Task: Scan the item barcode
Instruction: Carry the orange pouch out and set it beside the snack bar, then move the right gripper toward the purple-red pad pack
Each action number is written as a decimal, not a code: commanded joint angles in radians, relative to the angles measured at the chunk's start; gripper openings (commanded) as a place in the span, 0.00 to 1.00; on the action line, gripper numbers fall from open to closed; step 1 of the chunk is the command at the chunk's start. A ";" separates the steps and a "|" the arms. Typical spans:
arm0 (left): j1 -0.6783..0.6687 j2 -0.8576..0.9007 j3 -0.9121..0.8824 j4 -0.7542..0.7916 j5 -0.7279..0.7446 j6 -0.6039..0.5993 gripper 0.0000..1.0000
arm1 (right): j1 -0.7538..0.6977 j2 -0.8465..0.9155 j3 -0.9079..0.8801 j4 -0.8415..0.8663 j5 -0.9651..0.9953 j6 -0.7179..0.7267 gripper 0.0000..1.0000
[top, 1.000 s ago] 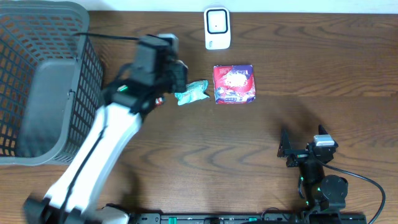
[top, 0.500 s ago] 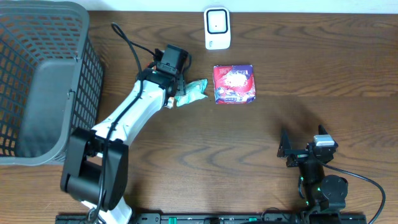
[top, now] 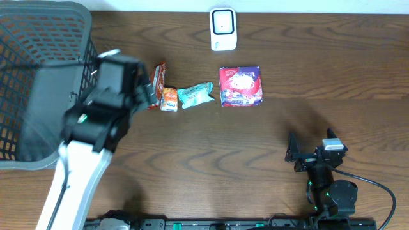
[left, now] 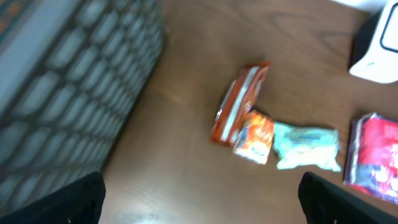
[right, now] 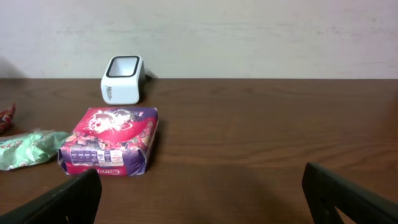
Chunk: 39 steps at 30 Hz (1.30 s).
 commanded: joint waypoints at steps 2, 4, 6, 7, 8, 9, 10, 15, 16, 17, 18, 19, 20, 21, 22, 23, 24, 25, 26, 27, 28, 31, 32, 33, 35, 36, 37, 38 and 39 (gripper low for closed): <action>0.006 -0.044 0.006 -0.076 -0.008 -0.034 0.98 | 0.003 -0.001 -0.002 -0.003 0.009 -0.016 0.99; 0.006 -0.053 0.005 -0.091 -0.008 -0.034 0.98 | 0.003 -0.001 -0.002 0.023 0.048 -0.041 0.99; 0.006 -0.053 0.005 -0.098 -0.008 -0.034 0.98 | 0.004 -0.001 -0.002 0.105 -0.007 0.024 0.99; 0.006 -0.050 0.005 -0.099 -0.008 -0.034 0.98 | 0.004 -0.001 -0.002 0.149 -0.100 0.113 0.99; 0.006 -0.049 0.005 -0.099 -0.008 -0.034 0.98 | 0.004 -0.001 -0.002 0.175 -0.198 0.200 0.99; 0.006 -0.046 0.005 -0.099 -0.008 -0.034 0.98 | 0.004 -0.001 -0.002 0.190 -0.299 0.280 0.99; 0.006 -0.045 0.005 -0.099 -0.008 -0.034 0.98 | 0.004 -0.001 -0.002 0.193 -0.385 0.337 0.99; 0.006 -0.042 0.005 -0.099 -0.008 -0.034 0.98 | 0.004 -0.001 -0.002 0.452 -0.411 0.530 0.99; 0.006 -0.042 0.005 -0.099 -0.008 -0.034 0.98 | 0.004 -0.001 -0.001 0.533 -0.410 0.536 0.99; 0.006 -0.042 0.005 -0.099 -0.008 -0.034 0.98 | 0.004 -0.001 0.002 0.608 -0.406 0.535 0.99; 0.006 -0.042 0.005 -0.099 -0.008 -0.034 0.98 | 0.004 -0.001 0.014 0.675 -0.381 0.529 0.99; 0.006 -0.042 0.005 -0.099 -0.008 -0.034 0.98 | 0.003 0.000 0.034 0.702 -0.357 0.518 0.99; 0.006 -0.042 0.005 -0.099 -0.008 -0.034 0.98 | 0.003 0.000 0.064 0.700 -0.338 0.496 0.99; 0.006 -0.042 0.005 -0.099 -0.008 -0.034 0.98 | 0.003 0.003 0.104 0.672 -0.328 0.457 0.99; 0.006 -0.042 0.005 -0.099 -0.008 -0.034 0.98 | 0.003 0.011 0.154 0.623 -0.327 0.406 0.99; 0.006 -0.042 0.005 -0.099 -0.008 -0.034 0.98 | 0.003 0.031 0.228 0.534 -0.328 0.338 0.99; 0.006 -0.042 0.005 -0.099 -0.008 -0.034 0.98 | 0.003 0.053 0.288 0.454 -0.328 0.291 0.99; 0.006 -0.042 0.005 -0.099 -0.008 -0.034 0.98 | 0.003 0.079 0.350 0.367 -0.330 0.243 0.99; 0.006 -0.042 0.005 -0.099 -0.008 -0.034 0.98 | 0.003 0.113 0.417 0.274 -0.335 0.193 0.99; 0.006 -0.042 0.005 -0.098 -0.008 -0.034 0.98 | 0.003 0.151 0.485 0.180 -0.342 0.145 0.99; 0.006 -0.042 0.005 -0.098 -0.008 -0.035 0.98 | 0.003 0.202 0.566 0.067 -0.356 0.094 0.99; 0.006 -0.041 0.005 -0.095 -0.008 -0.034 0.98 | 0.003 0.354 0.772 -0.238 -0.366 0.027 0.99; 0.006 -0.040 0.005 -0.088 -0.008 -0.035 0.98 | 0.003 0.404 0.829 -0.323 -0.366 0.014 0.99; 0.006 -0.038 0.005 -0.077 -0.008 -0.034 0.98 | 0.003 0.459 0.888 -0.412 -0.365 0.008 0.99; 0.007 -0.036 0.005 -0.061 -0.007 -0.035 0.98 | 0.003 0.556 0.977 -0.540 -0.374 0.003 0.99; 0.007 -0.035 0.005 -0.060 -0.007 -0.044 0.98 | 0.003 0.609 1.021 -0.602 -0.391 0.003 0.99; 0.007 -0.034 0.005 -0.060 -0.003 -0.046 0.98 | 0.003 0.653 1.055 -0.648 -0.414 0.000 0.99; 0.007 -0.032 0.005 -0.060 0.011 -0.045 0.98 | 0.003 0.703 1.092 -0.697 -0.464 -0.021 0.99; 0.007 -0.029 0.005 -0.061 0.028 -0.045 0.98 | 0.003 0.742 1.118 -0.734 -0.523 -0.048 0.99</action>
